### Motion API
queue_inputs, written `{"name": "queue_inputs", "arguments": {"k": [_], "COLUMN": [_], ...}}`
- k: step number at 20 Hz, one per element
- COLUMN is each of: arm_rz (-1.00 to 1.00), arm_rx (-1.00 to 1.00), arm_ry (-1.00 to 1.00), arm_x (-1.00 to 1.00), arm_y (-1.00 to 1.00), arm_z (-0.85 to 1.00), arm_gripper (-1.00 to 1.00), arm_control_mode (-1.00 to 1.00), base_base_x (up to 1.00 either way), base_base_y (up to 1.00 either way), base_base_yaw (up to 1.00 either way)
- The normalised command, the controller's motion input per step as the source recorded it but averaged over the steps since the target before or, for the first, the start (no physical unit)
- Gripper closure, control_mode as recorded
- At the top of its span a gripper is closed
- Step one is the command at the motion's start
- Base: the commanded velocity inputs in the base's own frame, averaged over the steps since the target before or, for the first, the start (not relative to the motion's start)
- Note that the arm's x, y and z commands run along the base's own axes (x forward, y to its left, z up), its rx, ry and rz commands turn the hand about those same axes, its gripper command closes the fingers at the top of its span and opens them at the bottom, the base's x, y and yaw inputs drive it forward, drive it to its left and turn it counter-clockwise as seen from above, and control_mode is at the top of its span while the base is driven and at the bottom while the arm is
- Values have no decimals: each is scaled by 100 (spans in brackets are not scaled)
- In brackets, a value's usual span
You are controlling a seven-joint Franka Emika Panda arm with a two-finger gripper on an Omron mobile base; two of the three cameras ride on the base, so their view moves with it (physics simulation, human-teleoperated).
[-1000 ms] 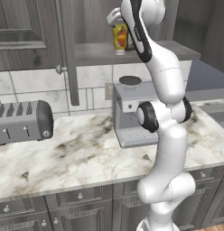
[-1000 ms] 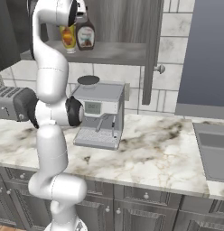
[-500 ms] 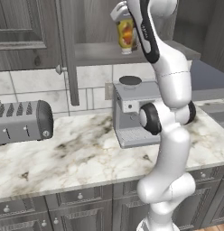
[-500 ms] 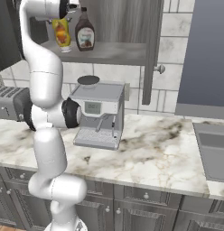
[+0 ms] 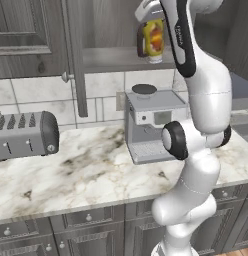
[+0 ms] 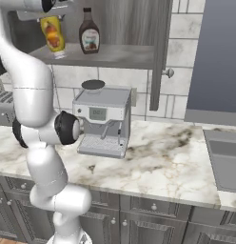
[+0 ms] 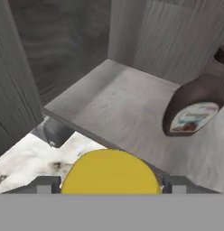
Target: Move the syrup bottle and mustard from the cabinet to the dining counter.
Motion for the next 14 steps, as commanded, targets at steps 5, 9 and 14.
{"name": "queue_inputs", "arguments": {"k": [5,9,14], "arm_rz": [0,0,0], "arm_rx": [0,0,1], "arm_ry": [-13,-13,-17], "arm_x": [-100,-100,-100], "arm_y": [-16,-15,-12], "arm_z": [-52,-59,-63], "arm_gripper": [100,100,100], "arm_control_mode": [-100,-100,-100], "base_base_x": [0,0,0], "base_base_y": [0,0,0], "base_base_yaw": [0,0,0]}}
